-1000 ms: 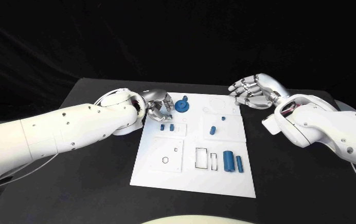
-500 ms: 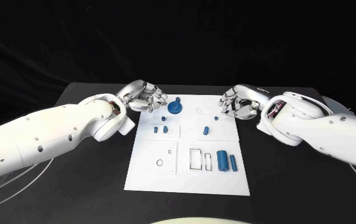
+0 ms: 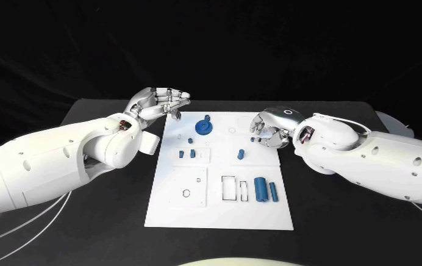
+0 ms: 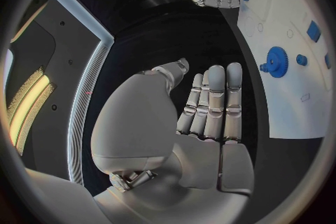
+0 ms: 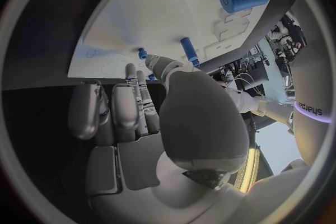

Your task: Assemble the parts on the task board

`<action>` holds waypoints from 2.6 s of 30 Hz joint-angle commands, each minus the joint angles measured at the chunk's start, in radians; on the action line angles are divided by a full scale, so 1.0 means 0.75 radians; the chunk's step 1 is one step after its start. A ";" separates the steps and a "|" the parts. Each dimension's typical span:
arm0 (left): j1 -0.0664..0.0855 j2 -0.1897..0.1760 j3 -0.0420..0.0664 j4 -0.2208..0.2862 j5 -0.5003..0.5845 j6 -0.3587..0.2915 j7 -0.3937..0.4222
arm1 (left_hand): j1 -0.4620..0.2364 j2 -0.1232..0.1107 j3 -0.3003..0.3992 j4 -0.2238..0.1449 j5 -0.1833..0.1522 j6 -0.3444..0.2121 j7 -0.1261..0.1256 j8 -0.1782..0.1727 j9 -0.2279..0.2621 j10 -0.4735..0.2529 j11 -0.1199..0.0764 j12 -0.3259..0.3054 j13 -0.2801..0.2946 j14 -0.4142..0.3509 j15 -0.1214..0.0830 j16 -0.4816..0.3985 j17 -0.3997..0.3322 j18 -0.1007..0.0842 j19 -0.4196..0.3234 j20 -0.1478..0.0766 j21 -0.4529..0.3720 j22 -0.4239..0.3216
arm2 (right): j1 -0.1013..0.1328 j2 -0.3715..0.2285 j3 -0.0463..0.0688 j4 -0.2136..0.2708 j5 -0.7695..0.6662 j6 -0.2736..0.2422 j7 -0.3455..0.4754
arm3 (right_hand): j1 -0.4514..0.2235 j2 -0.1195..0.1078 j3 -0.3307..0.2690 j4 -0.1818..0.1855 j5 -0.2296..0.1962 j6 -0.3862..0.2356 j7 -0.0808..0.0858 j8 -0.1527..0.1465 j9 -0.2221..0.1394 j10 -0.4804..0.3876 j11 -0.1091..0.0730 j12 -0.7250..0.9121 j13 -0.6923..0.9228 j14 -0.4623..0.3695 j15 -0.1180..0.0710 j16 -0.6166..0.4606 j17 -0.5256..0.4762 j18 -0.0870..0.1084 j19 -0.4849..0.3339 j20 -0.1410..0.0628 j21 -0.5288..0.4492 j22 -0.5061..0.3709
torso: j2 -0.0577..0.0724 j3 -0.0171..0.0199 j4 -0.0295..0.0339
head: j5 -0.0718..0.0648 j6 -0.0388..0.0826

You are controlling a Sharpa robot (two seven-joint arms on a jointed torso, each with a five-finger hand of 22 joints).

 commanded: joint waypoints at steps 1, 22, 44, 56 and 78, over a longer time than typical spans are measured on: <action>0.001 -0.002 0.001 0.007 0.128 0.004 0.072 | 0.007 0.002 0.007 0.002 0.006 0.012 -0.002 0.005 0.001 0.007 -0.004 0.008 0.000 -0.009 0.002 -0.005 -0.002 0.021 -0.003 -0.005 -0.008 -0.002 | -0.005 0.013 0.000 -0.007 -0.102 0.048 -0.044 | -0.003 -0.002 0.013 -0.002 -0.003 0.004 0.003 -0.007 0.004 0.005 0.002 -0.007 -0.001 0.057 0.011 0.031 0.026 -0.025 0.018 0.003 0.040 0.045 | 0.000 -0.0008 0.0007 | -0.001 -0.004; 0.001 -0.006 0.001 0.008 0.141 0.009 0.048 | 0.017 0.001 0.014 -0.005 0.006 0.007 0.004 0.003 -0.001 -0.001 0.000 0.009 -0.002 -0.008 0.003 -0.008 -0.009 0.020 0.000 -0.006 -0.014 -0.006 | -0.032 0.066 -0.001 -0.047 -0.139 0.116 -0.071 | 0.004 0.017 0.062 -0.016 -0.059 0.037 -0.014 0.010 0.023 0.046 -0.013 0.000 0.009 0.061 0.002 0.119 0.094 -0.043 0.053 0.000 0.150 0.141 | -0.001 0.0012 -0.0006 | 0.001 -0.009; 0.001 -0.005 0.001 0.008 0.138 0.004 0.036 | 0.028 0.001 0.023 -0.013 0.007 -0.001 0.009 0.000 -0.003 -0.010 0.003 0.011 -0.005 -0.007 0.005 -0.010 -0.016 0.020 0.004 -0.006 -0.017 -0.009 | -0.055 0.086 -0.002 -0.044 -0.215 0.163 -0.118 | 0.044 0.089 0.130 -0.090 -0.100 0.120 -0.050 0.068 0.069 0.129 -0.048 0.020 0.043 0.062 -0.026 0.163 0.118 -0.063 0.093 -0.023 0.242 0.218 | -0.002 -0.0002 -0.0004 | -0.002 -0.020; 0.001 -0.004 0.001 0.008 0.134 0.003 0.032 | 0.034 0.000 0.027 -0.017 0.008 -0.002 0.010 0.001 -0.004 -0.014 0.005 0.011 -0.006 -0.008 0.006 -0.010 -0.018 0.020 0.005 -0.006 -0.019 -0.009 | -0.060 0.080 -0.002 -0.015 -0.253 0.085 -0.150 | 0.036 0.096 0.136 -0.100 -0.098 0.126 -0.054 0.078 0.080 0.136 -0.052 0.015 0.047 0.061 -0.029 0.164 0.114 -0.067 0.103 -0.025 0.261 0.233 | -0.001 0.0003 0.0007 | -0.001 -0.016; 0.001 -0.002 0.001 -0.003 0.133 -0.001 0.027 | 0.034 -0.003 0.029 -0.019 0.008 -0.006 0.014 -0.001 -0.005 -0.022 0.008 0.011 -0.008 -0.010 0.008 -0.012 -0.022 0.019 0.006 -0.005 -0.021 -0.011 | -0.055 0.001 0.010 0.098 -0.247 -0.105 -0.168 | 0.017 0.091 0.134 -0.101 -0.096 0.125 -0.056 0.082 0.088 0.142 -0.053 0.011 0.051 0.062 -0.030 0.169 0.116 -0.073 0.117 -0.026 0.285 0.251 | -0.003 0.0018 -0.0033 | 0.009 -0.014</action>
